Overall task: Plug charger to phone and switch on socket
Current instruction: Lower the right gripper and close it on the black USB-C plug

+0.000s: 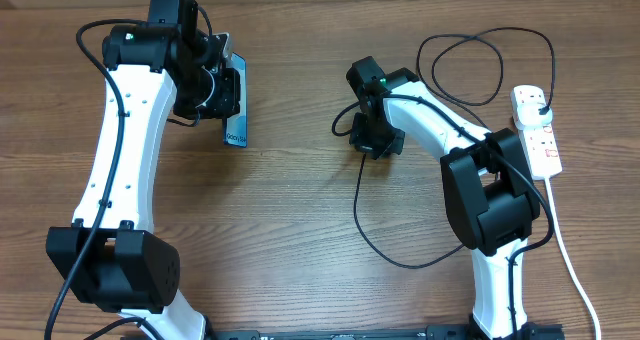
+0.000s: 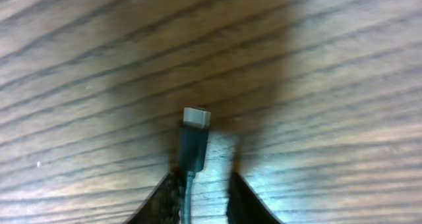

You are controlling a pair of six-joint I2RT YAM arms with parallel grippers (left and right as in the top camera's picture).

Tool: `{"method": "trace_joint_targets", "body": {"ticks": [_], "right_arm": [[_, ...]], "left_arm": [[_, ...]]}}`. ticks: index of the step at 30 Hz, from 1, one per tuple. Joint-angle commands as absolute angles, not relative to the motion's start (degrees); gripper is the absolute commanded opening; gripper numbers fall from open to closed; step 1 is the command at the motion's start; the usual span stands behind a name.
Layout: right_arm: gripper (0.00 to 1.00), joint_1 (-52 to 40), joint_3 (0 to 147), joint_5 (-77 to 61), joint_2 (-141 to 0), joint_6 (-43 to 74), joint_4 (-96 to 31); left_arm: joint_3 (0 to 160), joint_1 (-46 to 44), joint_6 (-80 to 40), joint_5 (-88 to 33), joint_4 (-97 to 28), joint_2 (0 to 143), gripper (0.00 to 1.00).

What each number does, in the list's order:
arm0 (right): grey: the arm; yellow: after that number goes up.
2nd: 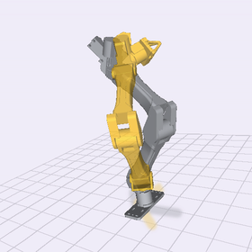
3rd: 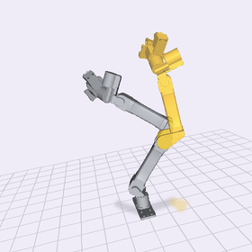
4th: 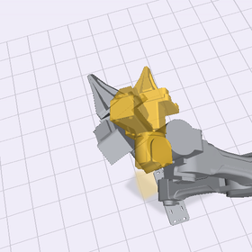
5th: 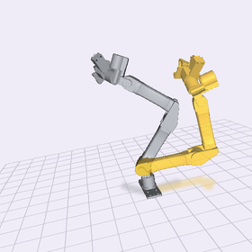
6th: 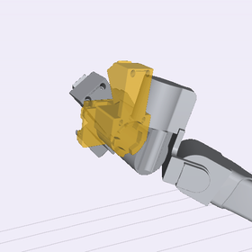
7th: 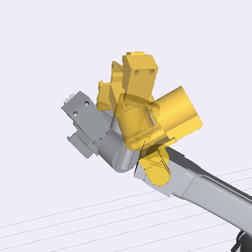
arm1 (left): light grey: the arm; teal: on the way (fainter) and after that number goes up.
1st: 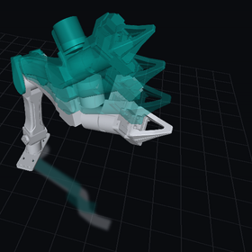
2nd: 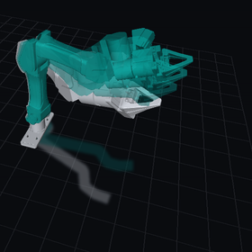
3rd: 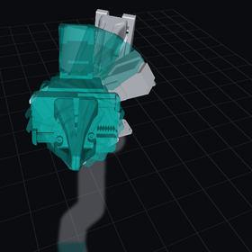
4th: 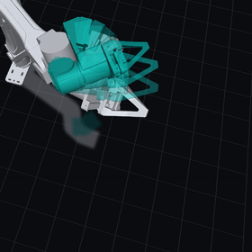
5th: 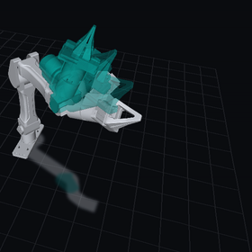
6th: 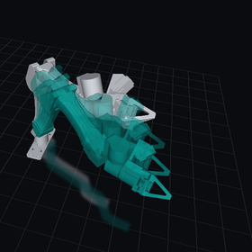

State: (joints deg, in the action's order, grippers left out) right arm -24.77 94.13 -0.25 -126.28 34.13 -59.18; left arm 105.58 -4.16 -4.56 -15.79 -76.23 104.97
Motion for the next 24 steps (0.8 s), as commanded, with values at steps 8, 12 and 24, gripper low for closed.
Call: {"method": "trace_joint_targets", "body": {"ticks": [8, 12, 24], "right_arm": [[0.12, -24.8, 93.8, -0.9, -129.1, 34.0, -58.2], [0.12, -24.8, 93.8, -0.9, -129.1, 34.1, -57.6], [0.08, -24.7, 93.8, -0.6, -129.1, 34.1, -57.3]], "left_arm": [[106.1, -4.5, -5.4, -16.1, -75.8, 104.7, 0.04], [106.1, -4.5, -5.4, -16.1, -75.8, 104.7, 0.04], [106.1, -4.6, -5.4, -16.1, -75.2, 104.7, 0.04]]}}
